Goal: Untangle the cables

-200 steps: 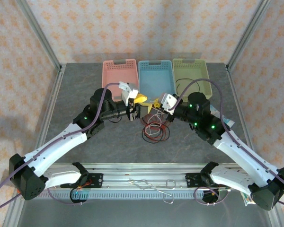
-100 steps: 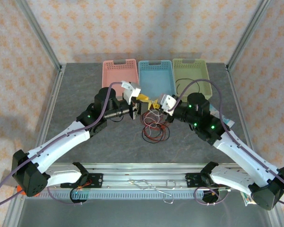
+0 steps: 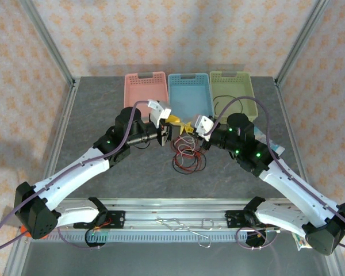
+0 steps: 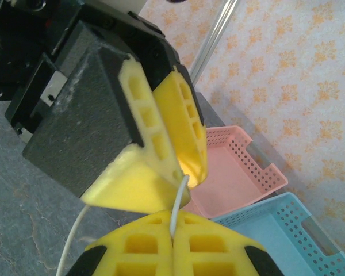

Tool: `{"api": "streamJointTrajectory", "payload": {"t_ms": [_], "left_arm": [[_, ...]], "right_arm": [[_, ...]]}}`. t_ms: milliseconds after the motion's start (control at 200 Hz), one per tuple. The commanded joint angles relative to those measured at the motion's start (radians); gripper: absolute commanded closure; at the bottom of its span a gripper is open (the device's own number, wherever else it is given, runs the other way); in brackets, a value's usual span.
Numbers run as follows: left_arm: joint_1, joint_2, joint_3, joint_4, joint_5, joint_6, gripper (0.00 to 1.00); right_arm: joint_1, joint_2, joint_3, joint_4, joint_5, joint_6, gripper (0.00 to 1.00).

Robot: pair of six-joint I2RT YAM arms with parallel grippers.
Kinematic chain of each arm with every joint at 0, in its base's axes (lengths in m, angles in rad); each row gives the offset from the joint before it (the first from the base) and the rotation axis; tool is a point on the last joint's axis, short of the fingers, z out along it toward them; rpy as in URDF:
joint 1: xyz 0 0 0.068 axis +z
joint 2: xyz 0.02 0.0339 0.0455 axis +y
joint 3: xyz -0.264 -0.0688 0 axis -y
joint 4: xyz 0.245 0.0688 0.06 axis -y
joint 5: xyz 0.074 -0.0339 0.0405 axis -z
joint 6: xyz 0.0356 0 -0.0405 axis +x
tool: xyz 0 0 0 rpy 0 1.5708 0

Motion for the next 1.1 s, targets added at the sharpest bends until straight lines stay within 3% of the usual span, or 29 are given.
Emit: {"api": "streamJointTrajectory", "payload": {"t_ms": [0, 145, 225, 325, 511, 671, 771, 1091], "left_arm": [[-0.009, -0.008, -0.029, 0.053, 0.049, 0.001, 0.69], [-0.010, -0.014, -0.044, 0.071, 0.055, -0.014, 0.82], [-0.009, -0.023, -0.048, 0.072, 0.055, -0.017, 0.81], [-0.009, -0.038, -0.067, 0.092, 0.076, -0.034, 0.71], [-0.011, -0.048, -0.119, 0.144, 0.104, -0.076, 0.70], [-0.012, -0.054, -0.138, 0.150, 0.100, -0.086, 0.83], [-0.012, -0.069, -0.147, 0.152, 0.087, -0.087, 1.00], [-0.027, -0.066, -0.059, 0.043, 0.104, 0.004, 1.00]], "right_arm": [[0.008, -0.031, 0.008, 0.041, -0.008, 0.035, 1.00], [0.008, -0.038, 0.004, 0.043, 0.004, 0.051, 1.00], [0.008, -0.044, -0.005, 0.057, 0.042, 0.078, 1.00], [0.008, -0.061, -0.020, 0.092, 0.089, 0.113, 1.00], [0.008, -0.088, -0.046, 0.134, 0.073, 0.151, 1.00], [0.008, -0.093, -0.051, 0.130, 0.100, 0.153, 1.00], [0.008, -0.101, -0.053, 0.126, 0.097, 0.156, 1.00], [0.009, -0.079, -0.062, 0.108, 0.039, 0.174, 1.00]]}}
